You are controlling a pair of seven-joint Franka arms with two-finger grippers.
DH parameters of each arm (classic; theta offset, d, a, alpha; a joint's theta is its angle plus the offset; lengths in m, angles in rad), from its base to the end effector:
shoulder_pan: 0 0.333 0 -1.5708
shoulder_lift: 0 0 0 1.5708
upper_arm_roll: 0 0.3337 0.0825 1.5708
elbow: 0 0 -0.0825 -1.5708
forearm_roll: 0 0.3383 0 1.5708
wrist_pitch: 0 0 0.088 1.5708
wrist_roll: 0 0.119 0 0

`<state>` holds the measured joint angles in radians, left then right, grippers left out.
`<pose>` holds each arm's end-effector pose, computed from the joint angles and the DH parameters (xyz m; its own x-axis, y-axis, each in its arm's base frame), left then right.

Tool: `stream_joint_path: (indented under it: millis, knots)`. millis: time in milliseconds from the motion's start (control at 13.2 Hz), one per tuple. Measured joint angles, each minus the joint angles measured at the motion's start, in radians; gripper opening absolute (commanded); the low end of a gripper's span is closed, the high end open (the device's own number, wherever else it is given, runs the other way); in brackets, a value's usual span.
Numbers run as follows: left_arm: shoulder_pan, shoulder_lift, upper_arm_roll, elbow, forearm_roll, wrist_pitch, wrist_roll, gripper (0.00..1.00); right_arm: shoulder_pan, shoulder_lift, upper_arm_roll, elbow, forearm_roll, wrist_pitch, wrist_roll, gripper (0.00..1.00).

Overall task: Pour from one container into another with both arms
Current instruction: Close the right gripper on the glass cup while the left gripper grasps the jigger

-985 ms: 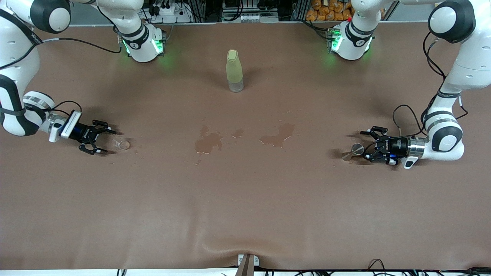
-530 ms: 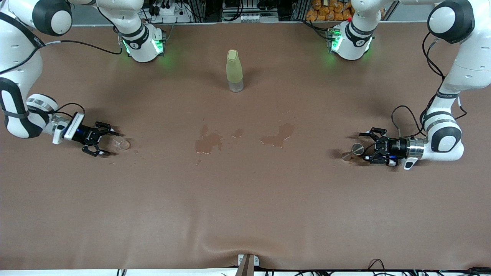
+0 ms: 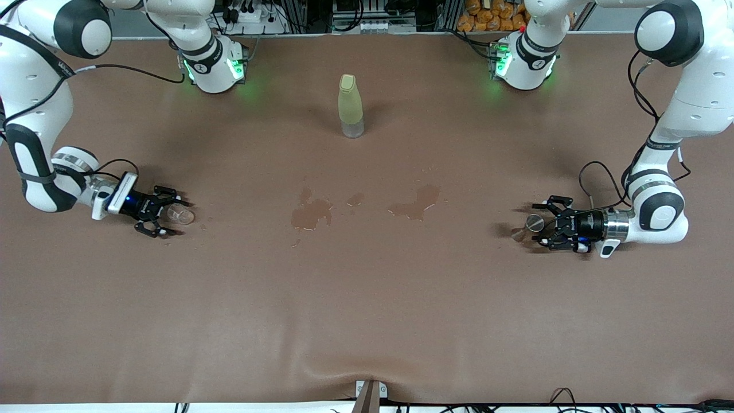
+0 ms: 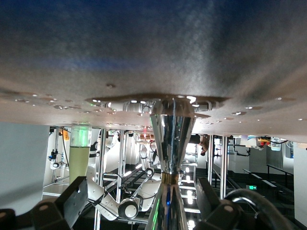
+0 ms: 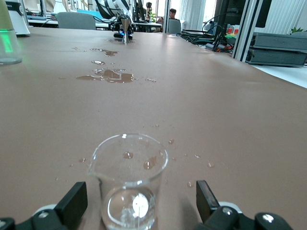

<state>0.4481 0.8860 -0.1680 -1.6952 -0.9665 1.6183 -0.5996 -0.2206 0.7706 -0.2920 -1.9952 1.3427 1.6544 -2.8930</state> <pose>0.5645 0.0729 0.1414 -0.0104 0.2394 -0.9709 0.9902 -0.1328 -0.0433 0.4907 -0.1522 0.1236 -0.0166 0.3685 0.9295 0.9740 -0.2041 0.0983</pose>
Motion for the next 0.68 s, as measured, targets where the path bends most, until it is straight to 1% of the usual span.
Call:
stream_joint_path:
  millis: [227,379,455,682]
  knots:
    - [-0.002,0.001,0.000,0.003,0.000,0.001,-0.001,1.00,0.000,0.005,0.023,0.001,0.027,0.001,-0.004,1.00]
    - [-0.010,0.006,0.000,0.015,0.000,0.004,-0.001,1.00,0.000,0.010,0.028,0.003,0.033,0.001,-0.005,1.00]
    - [-0.016,0.010,0.000,0.022,0.000,0.008,-0.001,1.00,0.000,0.012,0.029,0.004,0.034,0.001,-0.005,0.95]
    - [-0.023,0.014,0.000,0.030,0.000,0.011,-0.001,1.00,0.001,0.015,0.037,0.008,0.044,0.001,-0.005,0.48]
